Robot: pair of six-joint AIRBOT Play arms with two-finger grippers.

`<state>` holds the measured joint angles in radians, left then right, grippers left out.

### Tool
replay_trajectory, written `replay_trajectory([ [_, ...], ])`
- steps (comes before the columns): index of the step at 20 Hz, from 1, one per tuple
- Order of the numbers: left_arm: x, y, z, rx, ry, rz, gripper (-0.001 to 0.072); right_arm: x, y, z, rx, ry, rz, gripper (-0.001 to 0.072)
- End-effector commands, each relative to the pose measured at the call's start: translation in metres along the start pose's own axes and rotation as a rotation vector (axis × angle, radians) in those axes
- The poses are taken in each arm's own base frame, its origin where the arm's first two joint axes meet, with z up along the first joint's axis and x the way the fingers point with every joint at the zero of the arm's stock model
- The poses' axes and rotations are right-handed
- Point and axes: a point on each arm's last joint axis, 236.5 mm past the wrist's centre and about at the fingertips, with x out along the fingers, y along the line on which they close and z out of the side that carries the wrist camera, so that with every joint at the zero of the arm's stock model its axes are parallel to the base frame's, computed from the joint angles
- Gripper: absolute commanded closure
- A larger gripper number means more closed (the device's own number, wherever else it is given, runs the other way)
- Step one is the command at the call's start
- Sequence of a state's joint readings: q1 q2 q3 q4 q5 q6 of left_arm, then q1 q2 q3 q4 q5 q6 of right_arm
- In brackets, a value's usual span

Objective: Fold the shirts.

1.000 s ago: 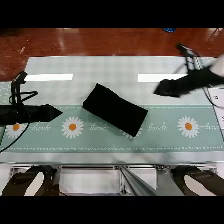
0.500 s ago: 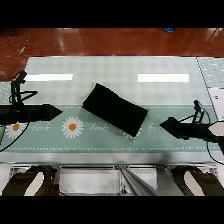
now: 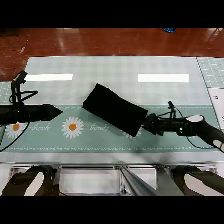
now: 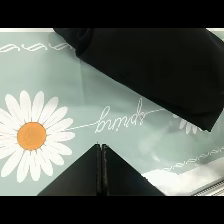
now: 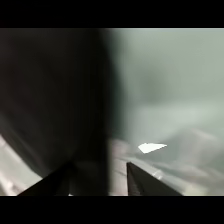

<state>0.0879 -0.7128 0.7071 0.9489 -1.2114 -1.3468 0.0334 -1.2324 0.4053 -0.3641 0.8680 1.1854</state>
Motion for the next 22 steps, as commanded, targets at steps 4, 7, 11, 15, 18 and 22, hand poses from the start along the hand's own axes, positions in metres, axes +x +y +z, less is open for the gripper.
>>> replay_trajectory([
  [4, 0.0, 0.0, 0.0, -0.002, 0.002, 0.0, 0.0691, 0.045, 0.057, 0.025, -0.139, 0.022, 0.034, 0.0503],
  [7, 0.0, 0.0, 0.0, -0.002, 0.002, 0.0, 0.069, 0.04, 0.105, 0.032, -0.315, 0.027, 0.091, 0.0681],
  [11, 0.006, 0.007, 0.002, -0.011, -0.017, 0.011, 0.069, 0.014, 0.156, 0.059, -0.459, 0.005, 0.038, 0.0681],
  [15, 0.026, 0.017, -0.026, -0.056, 0.058, 0.011, 0.0691, -0.036, 0.221, 0.09, -0.624, -0.084, -0.012, 0.0681],
  [18, 0.041, 0.019, -0.054, -0.065, 0.13, 0.002, 0.069, -0.084, 0.254, 0.112, -0.653, -0.155, 0.011, 0.0681],
  [22, 0.058, 0.019, -0.084, -0.058, 0.2, -0.005, 0.0691, -0.162, 0.252, 0.137, -0.62, -0.211, -0.002, 0.0681],
])
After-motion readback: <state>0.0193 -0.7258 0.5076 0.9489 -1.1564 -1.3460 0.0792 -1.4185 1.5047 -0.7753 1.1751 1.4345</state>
